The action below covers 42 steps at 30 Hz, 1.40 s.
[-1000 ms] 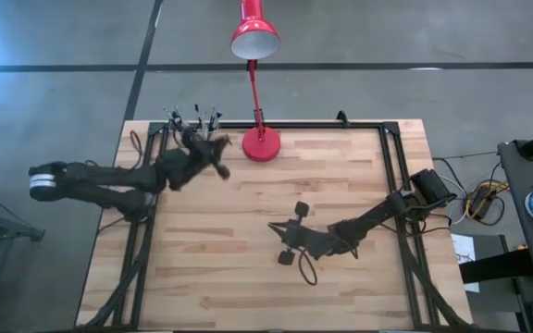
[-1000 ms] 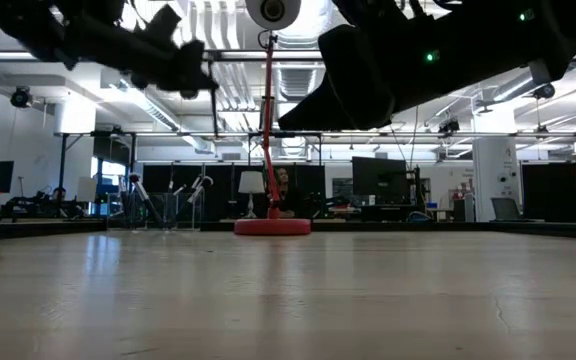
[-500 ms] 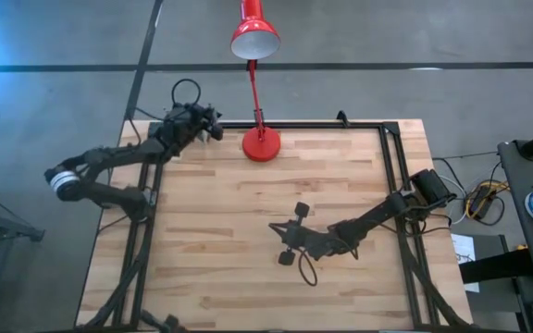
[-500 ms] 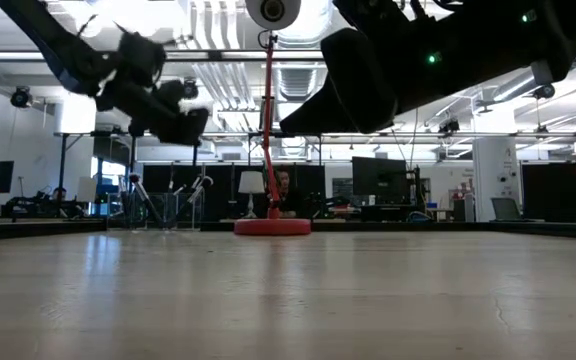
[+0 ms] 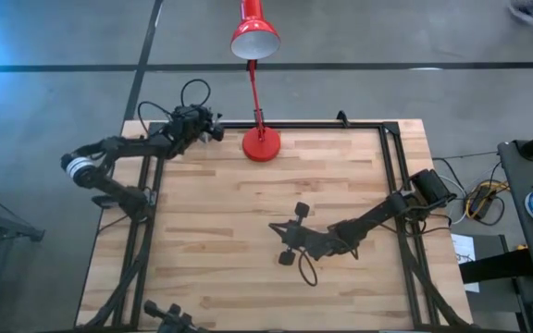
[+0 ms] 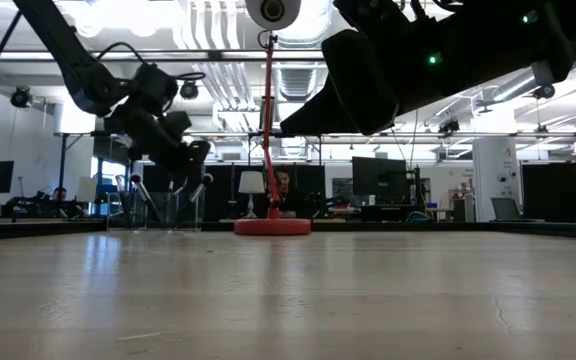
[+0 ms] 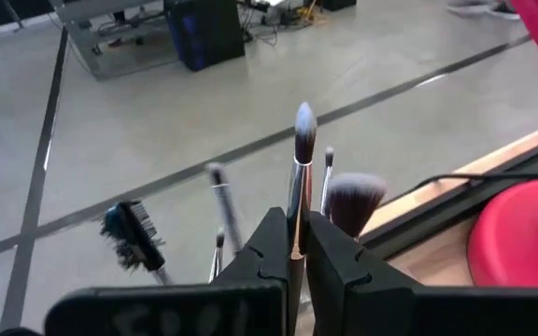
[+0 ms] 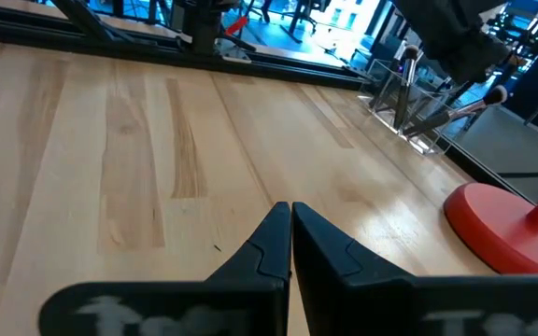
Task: Pick & Place Makeup Supplies
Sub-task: Put the makeup brush into the transparent organizer, then return to Home Position
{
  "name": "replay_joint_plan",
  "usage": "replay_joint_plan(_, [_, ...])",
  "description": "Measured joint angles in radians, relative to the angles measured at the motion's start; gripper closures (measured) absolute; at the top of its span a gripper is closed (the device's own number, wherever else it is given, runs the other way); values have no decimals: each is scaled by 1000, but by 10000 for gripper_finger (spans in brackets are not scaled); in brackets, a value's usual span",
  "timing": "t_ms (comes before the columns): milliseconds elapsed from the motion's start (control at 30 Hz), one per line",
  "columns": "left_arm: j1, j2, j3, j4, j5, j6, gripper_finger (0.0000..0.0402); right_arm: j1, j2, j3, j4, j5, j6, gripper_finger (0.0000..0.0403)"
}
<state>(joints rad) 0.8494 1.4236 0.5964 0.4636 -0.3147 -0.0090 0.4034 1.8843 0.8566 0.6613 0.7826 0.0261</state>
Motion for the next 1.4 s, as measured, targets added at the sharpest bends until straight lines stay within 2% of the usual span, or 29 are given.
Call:
replay_joint_plan(300, [0,-84,16,-165,1,-1,389,0,0,0,0,-1,0,394])
replay_joint_plan(567, [1,-60,29,-205,28,-45,389,2,0,0,0,-5,1,394])
replay_joint_plan(833, [2,-60,51,-286,72,-93,325,5,0,0,0,-5,0,394])
replay_joint_plan(1033, [0,-76,100,-425,72,-68,309,5,0,0,-3,-5,1,394])
replay_joint_plan(1267, [-12,-177,76,-463,197,-59,345,5,-12,-1,-39,-8,-45,394])
replay_joint_plan(1400, [-50,-278,9,-444,265,-28,389,-14,-69,-27,-90,-89,-89,394])
